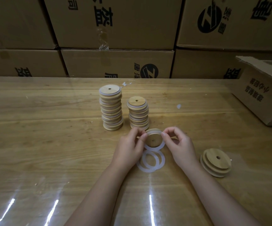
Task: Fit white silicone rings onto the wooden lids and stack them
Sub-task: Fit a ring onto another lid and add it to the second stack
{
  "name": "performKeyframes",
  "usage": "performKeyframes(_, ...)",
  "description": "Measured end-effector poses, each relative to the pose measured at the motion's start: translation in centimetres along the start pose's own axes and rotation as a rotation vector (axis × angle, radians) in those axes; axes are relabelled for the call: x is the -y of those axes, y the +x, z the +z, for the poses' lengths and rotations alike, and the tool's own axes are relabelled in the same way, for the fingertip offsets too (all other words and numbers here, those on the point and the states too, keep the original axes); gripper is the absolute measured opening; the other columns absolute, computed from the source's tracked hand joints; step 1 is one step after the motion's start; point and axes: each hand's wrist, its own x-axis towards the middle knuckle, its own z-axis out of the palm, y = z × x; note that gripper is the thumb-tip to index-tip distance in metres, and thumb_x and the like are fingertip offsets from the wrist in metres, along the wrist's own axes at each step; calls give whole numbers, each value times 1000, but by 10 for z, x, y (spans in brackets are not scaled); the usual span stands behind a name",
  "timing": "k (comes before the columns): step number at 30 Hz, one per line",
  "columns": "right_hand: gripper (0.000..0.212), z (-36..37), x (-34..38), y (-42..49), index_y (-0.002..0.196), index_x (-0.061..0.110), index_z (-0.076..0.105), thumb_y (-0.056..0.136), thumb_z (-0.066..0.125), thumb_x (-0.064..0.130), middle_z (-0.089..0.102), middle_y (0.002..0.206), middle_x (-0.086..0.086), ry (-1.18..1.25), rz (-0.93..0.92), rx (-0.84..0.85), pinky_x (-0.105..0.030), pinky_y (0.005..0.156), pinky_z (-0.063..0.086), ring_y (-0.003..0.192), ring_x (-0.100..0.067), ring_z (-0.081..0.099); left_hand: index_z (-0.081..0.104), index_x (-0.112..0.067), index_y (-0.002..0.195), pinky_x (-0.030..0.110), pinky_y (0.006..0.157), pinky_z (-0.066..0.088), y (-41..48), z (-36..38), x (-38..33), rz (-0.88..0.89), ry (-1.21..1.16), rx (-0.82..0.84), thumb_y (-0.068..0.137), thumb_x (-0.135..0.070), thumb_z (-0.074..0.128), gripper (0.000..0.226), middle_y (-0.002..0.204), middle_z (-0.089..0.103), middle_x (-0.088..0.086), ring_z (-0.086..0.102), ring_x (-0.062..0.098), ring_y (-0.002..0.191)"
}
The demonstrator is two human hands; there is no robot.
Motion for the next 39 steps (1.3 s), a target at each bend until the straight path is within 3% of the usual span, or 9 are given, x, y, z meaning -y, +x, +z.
performKeyframes(4, 19, 1, 0, 0, 76, 26, 60, 86, 63, 10, 62, 79, 6, 20, 15, -8, -15, 64, 46, 73, -1, 57, 50, -37, 82, 44, 60, 52, 1, 1, -2, -26, -10, -7, 88, -34, 51, 6, 67, 61, -9, 61, 10, 62)
performKeyframes(10, 20, 1, 1, 0, 76, 26, 60, 86, 63, 9, 61, 78, 7, 22, 24, -6, -10, 64, 43, 71, 2, 56, 56, -24, 88, 44, 62, 53, 1, 2, 1, -42, -5, -4, 93, -25, 55, 5, 71, 62, -8, 62, 10, 65)
performKeyframes(30, 22, 2, 5, -2, 74, 27, 57, 87, 61, 9, 58, 73, 11, -32, 60, -36, -7, 57, 40, 62, 4, 54, 48, -24, 88, 44, 60, 51, 3, 5, -4, -55, 72, -52, 94, -21, 52, 7, 69, 59, -10, 64, 18, 65)
performKeyframes(36, 19, 1, 4, -1, 76, 26, 58, 88, 61, 11, 60, 75, 10, -31, 39, -17, -9, 60, 42, 67, 3, 55, 52, -18, 95, 43, 62, 51, 3, 3, -7, -47, 118, -7, 95, -24, 51, 6, 75, 65, 2, 64, 25, 70)
performKeyframes(39, 18, 1, 2, -1, 78, 27, 60, 87, 63, 11, 62, 78, 8, -27, 20, -5, -10, 63, 42, 71, 2, 56, 54, -17, 94, 41, 62, 50, 2, -1, -7, -13, 97, -2, 94, -22, 53, 5, 71, 61, -6, 63, 21, 68)
